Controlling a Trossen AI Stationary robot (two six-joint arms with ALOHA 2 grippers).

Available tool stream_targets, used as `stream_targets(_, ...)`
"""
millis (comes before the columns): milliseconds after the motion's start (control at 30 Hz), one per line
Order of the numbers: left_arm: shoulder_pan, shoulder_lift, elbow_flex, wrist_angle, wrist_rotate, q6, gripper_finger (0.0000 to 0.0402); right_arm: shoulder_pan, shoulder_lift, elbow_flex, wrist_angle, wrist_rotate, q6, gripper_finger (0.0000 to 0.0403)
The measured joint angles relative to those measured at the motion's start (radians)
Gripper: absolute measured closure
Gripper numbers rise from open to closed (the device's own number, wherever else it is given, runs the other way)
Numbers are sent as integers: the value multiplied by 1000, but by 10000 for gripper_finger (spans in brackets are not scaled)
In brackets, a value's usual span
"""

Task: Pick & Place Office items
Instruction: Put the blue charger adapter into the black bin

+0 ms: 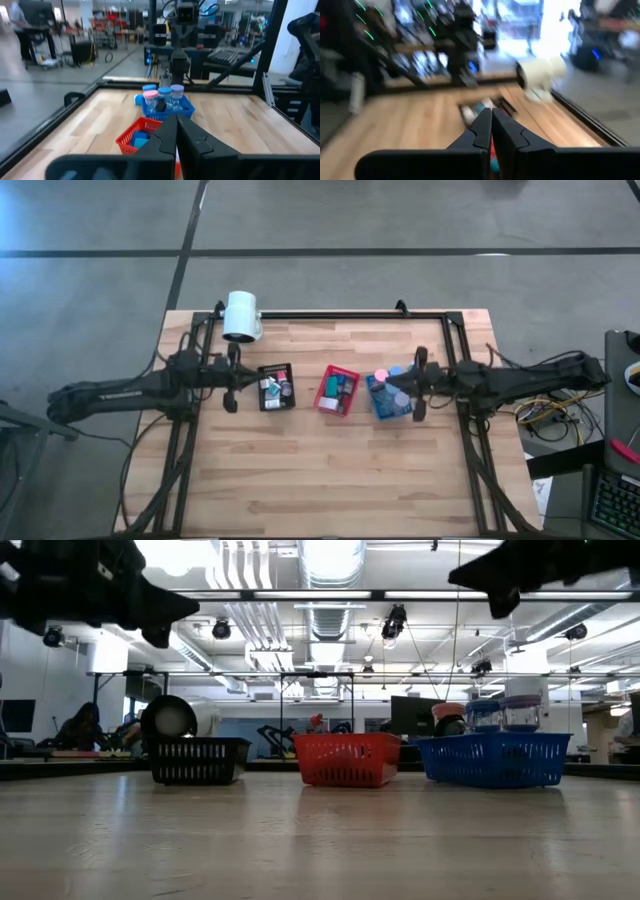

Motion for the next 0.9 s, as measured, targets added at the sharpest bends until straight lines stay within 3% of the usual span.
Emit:
stream_targets(167, 2, -36, -73, 85, 0, 16, 398, 0, 35, 327, -589, 143, 74, 394)
stream_targets(300, 2, -63, -71, 80, 46, 16, 394, 0, 93, 561, -1104, 278, 266, 390)
stream_targets(400, 2, -66, -71, 71, 53, 19, 388, -15, 150, 677, -1373, 346, 360, 370)
stream_targets(533, 2, -66, -73, 73, 53, 46, 387, -74, 227, 756, -1524, 289, 370, 319)
stream_targets(700, 2, -66, -70, 76, 52, 50, 392, -208, 322, 786, -1640, 189, 249, 241)
stream_targets(900, 2, -68, -58, 76, 52, 60, 392, -430, 388, 678, -1578, 25, 21, 167)
